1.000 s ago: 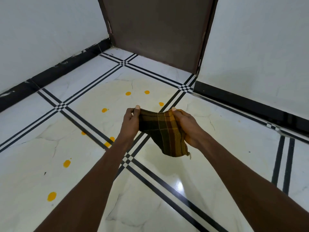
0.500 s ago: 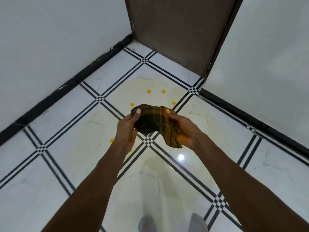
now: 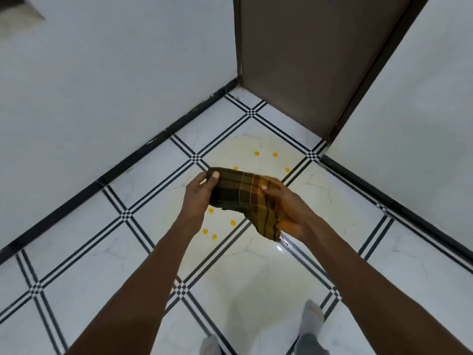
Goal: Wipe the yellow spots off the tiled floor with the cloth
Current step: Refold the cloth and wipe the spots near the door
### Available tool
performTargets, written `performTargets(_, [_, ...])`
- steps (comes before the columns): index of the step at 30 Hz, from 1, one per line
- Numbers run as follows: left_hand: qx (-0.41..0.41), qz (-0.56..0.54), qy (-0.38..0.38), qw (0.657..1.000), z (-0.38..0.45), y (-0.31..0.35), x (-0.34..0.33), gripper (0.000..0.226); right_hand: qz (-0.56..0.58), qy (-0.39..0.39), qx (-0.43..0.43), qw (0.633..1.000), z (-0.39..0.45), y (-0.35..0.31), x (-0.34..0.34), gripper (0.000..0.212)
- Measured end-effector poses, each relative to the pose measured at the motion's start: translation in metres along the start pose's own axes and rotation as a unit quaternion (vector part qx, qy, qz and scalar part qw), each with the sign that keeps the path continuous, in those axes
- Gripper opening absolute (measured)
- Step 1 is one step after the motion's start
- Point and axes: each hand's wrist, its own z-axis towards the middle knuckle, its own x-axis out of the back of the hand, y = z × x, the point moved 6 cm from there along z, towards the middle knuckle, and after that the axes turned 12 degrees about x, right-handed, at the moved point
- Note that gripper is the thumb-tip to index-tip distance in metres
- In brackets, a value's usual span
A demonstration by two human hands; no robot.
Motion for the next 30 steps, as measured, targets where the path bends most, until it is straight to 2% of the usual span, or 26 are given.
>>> performTargets(4, [0.007,-0.002,-0.047,0.999,-0.016,0.013,0.051,0.033,0.013,0.027,0.048,0.998,-0.018,0.017,-0.052,0.033])
performTargets(8, [0.030,0.019,-0.062,0.997,-0.008,0.009,0.088,0.034,-0.004,0.063,0.081,0.995,-0.020,0.040,-0.090,0.029])
performTargets(14, [0.040,0.080,-0.060,0.994,0.045,-0.024,0.117,0.031,-0.064,0.127,0.087,0.986,0.012,0.092,-0.101,0.031])
performTargets(19, [0.088,0.138,-0.048,0.985,0.119,-0.083,0.151,0.021,-0.082,0.175,0.086,0.977,0.063,0.154,-0.088,0.039])
performTargets(23, [0.149,0.172,-0.068,0.971,0.183,-0.133,0.177,0.004,-0.081,0.224,0.082,0.968,0.105,0.205,-0.077,0.034])
performTargets(30, [0.156,0.257,-0.107,0.948,0.306,-0.231,0.208,0.004,-0.059,0.298,0.110,0.946,0.200,0.324,-0.042,0.035])
